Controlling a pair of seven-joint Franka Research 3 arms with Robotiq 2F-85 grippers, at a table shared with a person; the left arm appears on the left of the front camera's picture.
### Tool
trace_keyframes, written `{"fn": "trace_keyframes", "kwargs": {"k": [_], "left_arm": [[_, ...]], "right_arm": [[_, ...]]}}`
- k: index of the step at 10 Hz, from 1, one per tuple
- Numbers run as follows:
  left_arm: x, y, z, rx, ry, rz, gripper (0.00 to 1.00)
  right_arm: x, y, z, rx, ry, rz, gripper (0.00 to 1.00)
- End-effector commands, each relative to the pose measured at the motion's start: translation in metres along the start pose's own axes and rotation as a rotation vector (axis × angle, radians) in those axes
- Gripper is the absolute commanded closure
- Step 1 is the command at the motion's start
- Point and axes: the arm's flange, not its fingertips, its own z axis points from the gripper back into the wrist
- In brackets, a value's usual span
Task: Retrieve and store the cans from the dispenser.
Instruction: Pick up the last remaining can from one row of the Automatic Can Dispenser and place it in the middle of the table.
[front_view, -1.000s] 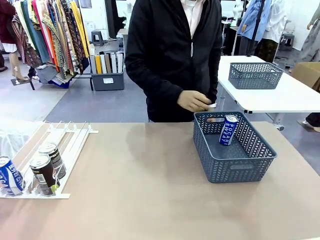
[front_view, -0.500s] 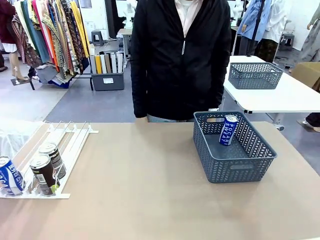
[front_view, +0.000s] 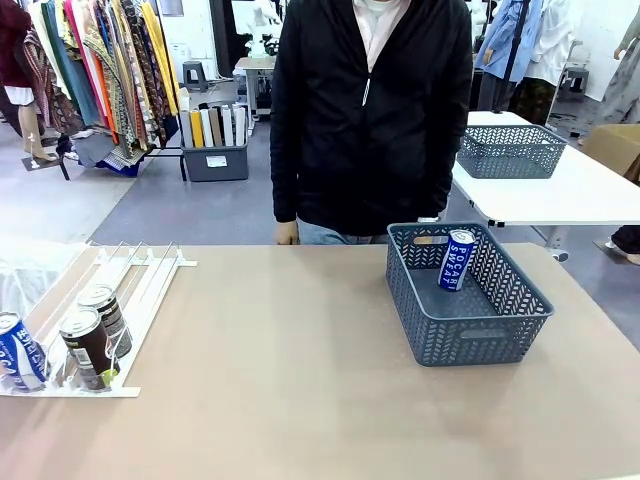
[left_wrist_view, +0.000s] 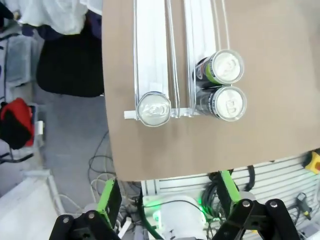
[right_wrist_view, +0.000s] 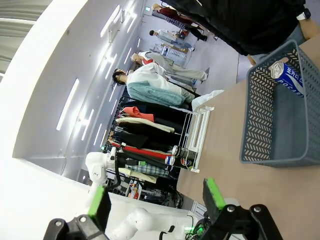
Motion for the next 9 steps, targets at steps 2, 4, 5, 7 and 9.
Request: {"fn": "trace_keyframes", "kwargs": {"k": [2, 4, 5, 7, 9], "left_arm": [[0.018, 0.01, -0.043, 0.011, 0.033, -0.018, 0.0], [0.034, 0.026, -0.081, -0.004, 0.087, 0.057, 0.0], [0.041, 0.028, -0.099, 0.019, 0.116, 0.091, 0.0], [0.048, 0.032, -0.126, -0.021, 0.144, 0.108, 0.0], [0.056, 0.027, -0.147, 0.021, 0.161, 0.148, 0.0]], "right_arm": [[0.004, 0.003, -0.002, 0.02, -0.013, 0.019, 0.0], [0.004, 0.003, -0.002, 0.02, -0.013, 0.019, 0.0], [0.004, 0.003, -0.002, 0.02, -0.013, 0.019, 0.0], [0.004, 0.003, -0.002, 0.02, -0.013, 0.019, 0.0], [0.004, 0.003, -0.002, 0.02, -0.013, 0.019, 0.0]]}}
